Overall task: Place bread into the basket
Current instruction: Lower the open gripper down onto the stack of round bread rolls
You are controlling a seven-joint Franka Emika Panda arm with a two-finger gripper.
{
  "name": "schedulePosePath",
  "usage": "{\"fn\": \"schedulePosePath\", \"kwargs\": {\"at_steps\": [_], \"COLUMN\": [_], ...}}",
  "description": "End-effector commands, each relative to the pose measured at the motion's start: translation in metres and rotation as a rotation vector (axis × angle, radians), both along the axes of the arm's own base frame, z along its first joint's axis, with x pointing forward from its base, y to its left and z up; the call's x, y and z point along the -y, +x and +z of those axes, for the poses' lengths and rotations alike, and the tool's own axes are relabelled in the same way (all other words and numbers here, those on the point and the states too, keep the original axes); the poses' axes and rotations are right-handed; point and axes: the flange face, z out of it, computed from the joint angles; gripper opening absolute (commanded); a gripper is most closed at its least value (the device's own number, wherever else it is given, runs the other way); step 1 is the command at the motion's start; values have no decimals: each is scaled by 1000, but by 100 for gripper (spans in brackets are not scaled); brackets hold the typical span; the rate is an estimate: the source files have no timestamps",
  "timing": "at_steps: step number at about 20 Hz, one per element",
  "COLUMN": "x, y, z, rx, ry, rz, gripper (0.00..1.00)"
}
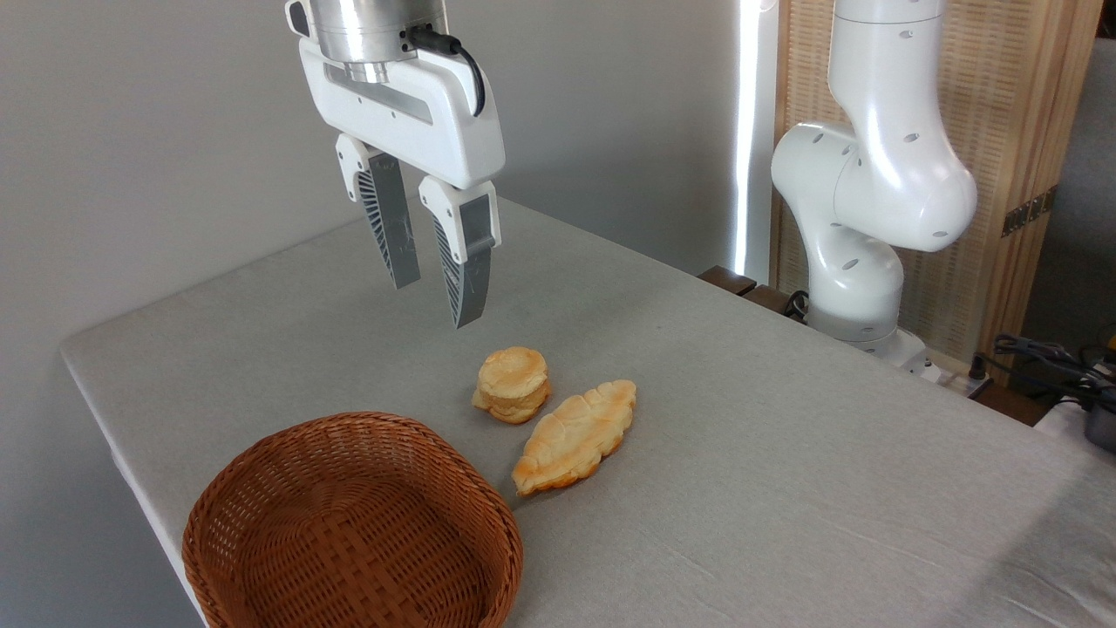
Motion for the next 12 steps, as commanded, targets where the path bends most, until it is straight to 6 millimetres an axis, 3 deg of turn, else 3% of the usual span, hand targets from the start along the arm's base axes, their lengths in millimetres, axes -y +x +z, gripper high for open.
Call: {"fn": "schedulePosePath", "kwargs": {"at_steps": [1,9,12], "x": [-1,-3,2], "y": [-15,-15,-16], "z": [3,0,-11], "rx": [-24,-30,-48], "ry": [2,2,2], "rz": [-1,3,-15], "gripper": [100,100,100]}}
